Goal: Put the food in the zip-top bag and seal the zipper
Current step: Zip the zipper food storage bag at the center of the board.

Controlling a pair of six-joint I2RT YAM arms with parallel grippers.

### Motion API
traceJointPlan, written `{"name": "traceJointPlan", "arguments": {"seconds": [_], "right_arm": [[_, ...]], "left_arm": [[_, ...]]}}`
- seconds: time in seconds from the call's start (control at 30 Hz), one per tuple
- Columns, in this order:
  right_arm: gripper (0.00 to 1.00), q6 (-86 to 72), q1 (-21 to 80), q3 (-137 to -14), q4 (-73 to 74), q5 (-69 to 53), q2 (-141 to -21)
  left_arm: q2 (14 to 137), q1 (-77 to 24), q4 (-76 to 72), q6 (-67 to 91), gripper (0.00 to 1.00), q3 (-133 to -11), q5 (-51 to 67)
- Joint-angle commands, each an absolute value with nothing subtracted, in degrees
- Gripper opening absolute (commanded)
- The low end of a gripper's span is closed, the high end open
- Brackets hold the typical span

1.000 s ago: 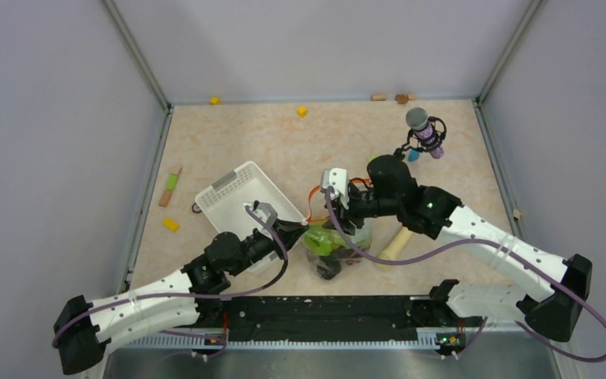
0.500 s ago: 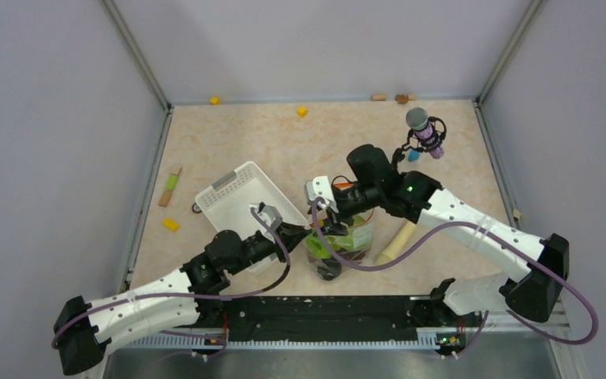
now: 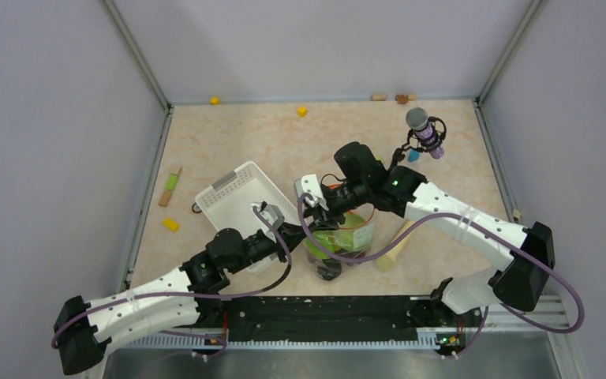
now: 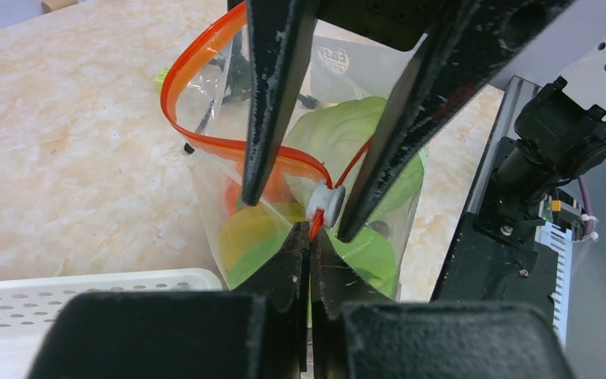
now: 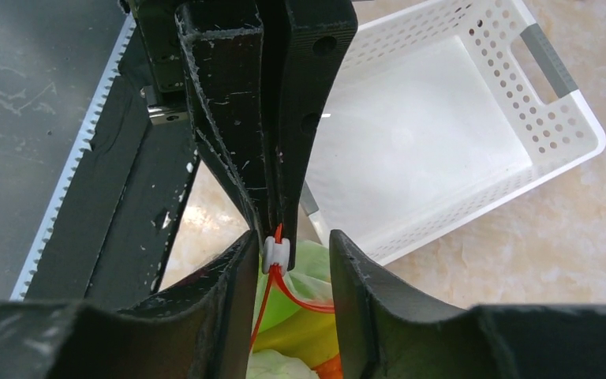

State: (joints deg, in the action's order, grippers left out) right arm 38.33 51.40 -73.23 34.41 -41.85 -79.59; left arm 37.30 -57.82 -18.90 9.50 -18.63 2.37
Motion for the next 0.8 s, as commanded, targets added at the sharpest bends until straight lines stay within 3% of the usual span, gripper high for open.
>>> {"name": "traceJointPlan", "arguments": {"seconds": [0.0, 0.2, 0.4, 0.77], "right_arm": [[0.35, 37.98, 52.26, -76.43, 34.81, -41.80, -79.96], [0.21, 37.00, 52.23, -76.81, 36.21, -39.38, -80.07], [0.00, 37.09, 52.21, -77.66, 37.96, -38.98, -80.74], [0.00, 38.60, 52.20, -78.67, 41.74, -31.20, -80.70]], "left_arm": [[37.16, -57.70, -21.15, 9.67, 0.00, -21.09, 3.66], [36.99, -57.69, -21.16, 10.35, 0.00, -20.64, 2.91], [36.32, -57.74, -21.60, 10.79, 0.00, -20.14, 2.27], [30.81, -57.74, -20.26, 13.84, 0.00, -16.88, -4.27]]}}
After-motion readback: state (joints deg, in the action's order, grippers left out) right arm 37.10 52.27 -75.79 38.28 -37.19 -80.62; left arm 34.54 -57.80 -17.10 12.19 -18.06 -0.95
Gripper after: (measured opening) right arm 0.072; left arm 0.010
